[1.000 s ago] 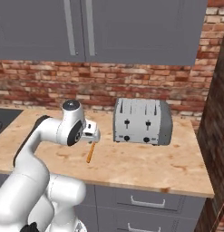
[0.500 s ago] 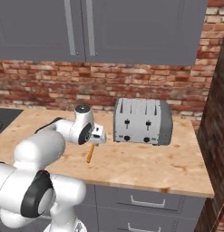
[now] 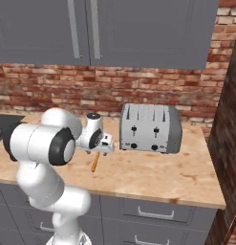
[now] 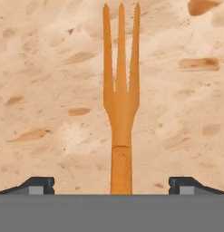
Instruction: Take the fork and place it on the left side of the plate. Then take the spoon and place it on the right side of the plate. Make sure they're directly next to the plate.
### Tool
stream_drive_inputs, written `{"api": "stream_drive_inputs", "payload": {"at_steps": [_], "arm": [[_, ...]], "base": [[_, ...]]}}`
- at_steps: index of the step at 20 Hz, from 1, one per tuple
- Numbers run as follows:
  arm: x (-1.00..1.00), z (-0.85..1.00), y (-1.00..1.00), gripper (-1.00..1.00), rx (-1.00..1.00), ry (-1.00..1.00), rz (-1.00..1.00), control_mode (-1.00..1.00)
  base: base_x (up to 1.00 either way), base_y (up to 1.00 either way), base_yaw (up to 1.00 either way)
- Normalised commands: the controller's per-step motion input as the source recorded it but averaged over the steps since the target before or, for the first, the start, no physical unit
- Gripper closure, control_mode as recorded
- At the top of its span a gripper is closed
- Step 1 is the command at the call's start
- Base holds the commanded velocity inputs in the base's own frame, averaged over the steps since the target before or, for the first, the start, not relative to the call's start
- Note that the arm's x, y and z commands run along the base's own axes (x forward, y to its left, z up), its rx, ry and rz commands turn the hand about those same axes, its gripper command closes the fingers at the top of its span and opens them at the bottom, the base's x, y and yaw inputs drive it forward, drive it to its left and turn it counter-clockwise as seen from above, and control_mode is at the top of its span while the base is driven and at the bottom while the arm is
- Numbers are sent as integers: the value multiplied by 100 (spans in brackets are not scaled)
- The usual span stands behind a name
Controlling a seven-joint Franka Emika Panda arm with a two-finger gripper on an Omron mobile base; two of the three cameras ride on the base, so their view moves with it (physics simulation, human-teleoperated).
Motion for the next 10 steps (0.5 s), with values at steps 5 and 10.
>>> {"api": "stream_drive_inputs", "payload": {"at_steps": [5,10], "arm": [[23,-46,16,100,0,1,0,-100],[1,-44,12,100,0,0,0,-100]], "base": [[0,0,0],[0,0,0]]}}
